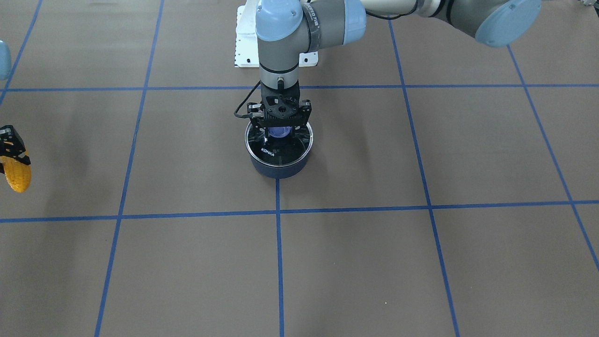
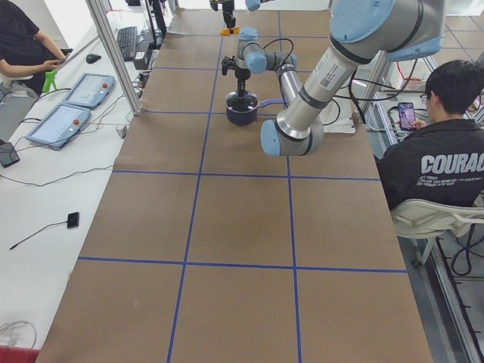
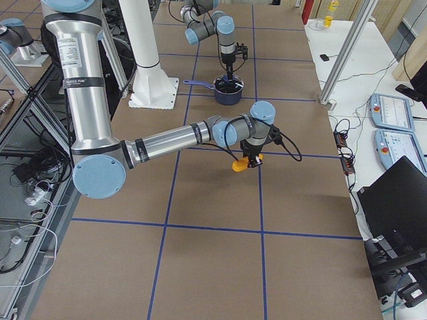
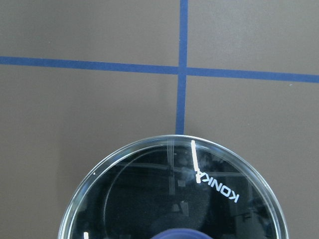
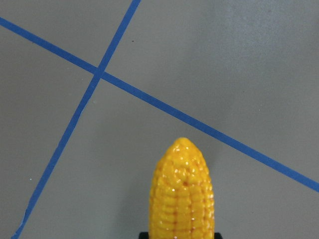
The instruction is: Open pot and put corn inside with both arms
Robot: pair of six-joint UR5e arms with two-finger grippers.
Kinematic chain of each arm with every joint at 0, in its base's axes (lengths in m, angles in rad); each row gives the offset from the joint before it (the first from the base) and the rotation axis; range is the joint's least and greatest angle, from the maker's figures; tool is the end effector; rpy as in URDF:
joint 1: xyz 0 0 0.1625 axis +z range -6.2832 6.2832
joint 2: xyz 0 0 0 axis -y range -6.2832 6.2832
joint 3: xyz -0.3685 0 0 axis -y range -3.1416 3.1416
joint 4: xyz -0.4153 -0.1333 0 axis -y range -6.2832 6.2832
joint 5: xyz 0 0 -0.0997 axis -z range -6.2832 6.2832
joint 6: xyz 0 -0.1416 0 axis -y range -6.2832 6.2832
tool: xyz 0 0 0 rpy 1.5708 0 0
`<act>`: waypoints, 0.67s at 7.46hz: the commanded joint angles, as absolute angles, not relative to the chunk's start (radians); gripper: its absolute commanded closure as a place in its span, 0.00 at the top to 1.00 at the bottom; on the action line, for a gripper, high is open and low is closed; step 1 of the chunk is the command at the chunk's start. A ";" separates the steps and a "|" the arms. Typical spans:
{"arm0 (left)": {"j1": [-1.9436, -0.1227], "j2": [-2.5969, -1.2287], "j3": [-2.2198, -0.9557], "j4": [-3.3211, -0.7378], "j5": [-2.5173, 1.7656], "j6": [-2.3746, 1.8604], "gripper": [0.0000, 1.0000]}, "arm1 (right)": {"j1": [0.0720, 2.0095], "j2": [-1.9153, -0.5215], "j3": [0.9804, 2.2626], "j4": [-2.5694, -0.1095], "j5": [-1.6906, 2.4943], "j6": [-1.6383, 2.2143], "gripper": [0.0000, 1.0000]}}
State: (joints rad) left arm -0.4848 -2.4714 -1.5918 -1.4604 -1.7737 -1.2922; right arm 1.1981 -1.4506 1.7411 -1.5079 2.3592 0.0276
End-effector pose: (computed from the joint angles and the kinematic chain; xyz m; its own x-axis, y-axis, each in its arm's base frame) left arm 0.5786 -0.4231 0.0838 0.6758 -0.0515 -0.7353 0.1470 0.9869 0.0660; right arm -0.1770 -0.5430 0.4685 0.5764 -0.4610 0.6747 0.3258 0.8869 0.3276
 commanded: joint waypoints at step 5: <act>-0.503 -2.473 -1.657 -1.442 -1.782 -1.253 0.63 | 1.193 -1.404 1.738 -1.560 2.359 0.028 0.45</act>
State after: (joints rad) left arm -0.4954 -2.4752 -1.6377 -1.4490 -1.7807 -1.2665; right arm 1.1954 -1.4330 1.7388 -1.5229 2.3593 0.0276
